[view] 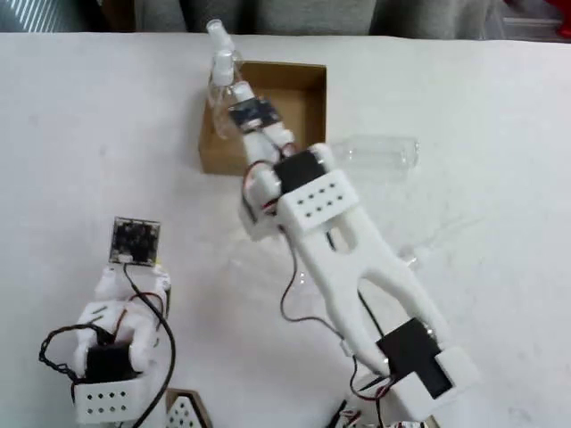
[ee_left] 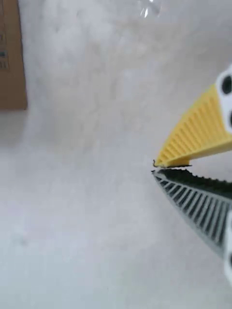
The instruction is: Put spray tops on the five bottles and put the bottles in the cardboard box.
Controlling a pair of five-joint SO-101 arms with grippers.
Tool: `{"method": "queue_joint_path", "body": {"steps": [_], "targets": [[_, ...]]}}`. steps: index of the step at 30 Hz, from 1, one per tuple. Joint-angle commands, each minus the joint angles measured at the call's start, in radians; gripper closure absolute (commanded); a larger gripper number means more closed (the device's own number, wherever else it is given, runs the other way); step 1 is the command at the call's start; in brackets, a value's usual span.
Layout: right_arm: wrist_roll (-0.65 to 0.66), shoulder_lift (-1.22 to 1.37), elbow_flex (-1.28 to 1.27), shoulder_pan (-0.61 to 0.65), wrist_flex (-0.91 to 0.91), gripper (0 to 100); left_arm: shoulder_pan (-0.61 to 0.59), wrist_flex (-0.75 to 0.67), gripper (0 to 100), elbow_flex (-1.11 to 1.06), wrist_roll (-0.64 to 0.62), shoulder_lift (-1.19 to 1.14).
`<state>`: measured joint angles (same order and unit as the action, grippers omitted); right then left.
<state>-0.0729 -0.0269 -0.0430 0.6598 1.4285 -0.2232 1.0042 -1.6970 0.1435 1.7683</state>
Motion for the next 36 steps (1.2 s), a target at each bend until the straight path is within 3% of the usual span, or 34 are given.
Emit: {"method": "queue_joint_path", "body": {"steps": [1,6,12,16,19,22,25,31,36], "targets": [[-0.058,-0.008,0.000,0.119,-0.081,97.7,-0.090,-0.049,98,0.002,0.000,0.024],[-0.058,-0.008,-0.112,0.229,-0.286,97.7,-0.128,-0.072,98,0.002,0.000,0.024],[-0.077,-0.007,-0.281,0.242,-0.555,97.7,-0.130,-0.091,98,0.002,0.000,0.024],[-0.178,-0.007,-0.381,0.242,-0.691,97.2,-0.128,-0.091,98,0.002,0.000,0.024],[-0.167,-0.007,-0.420,0.254,-0.734,88.5,-0.127,-0.091,98,0.002,0.000,0.024],[-0.169,-0.007,-0.428,0.263,-0.733,76.0,-0.127,-0.091,98,0.002,0.000,0.024],[-0.163,-0.012,-0.431,0.265,-0.728,70.0,-0.127,-0.091,98,0.002,0.000,0.024],[-0.104,-0.048,-0.356,0.245,-0.553,69.0,-0.127,-0.091,98,0.002,0.000,0.024],[-0.018,-0.188,-0.256,0.087,-0.280,71.4,-0.125,-0.091,98,0.002,0.000,0.024]]}}
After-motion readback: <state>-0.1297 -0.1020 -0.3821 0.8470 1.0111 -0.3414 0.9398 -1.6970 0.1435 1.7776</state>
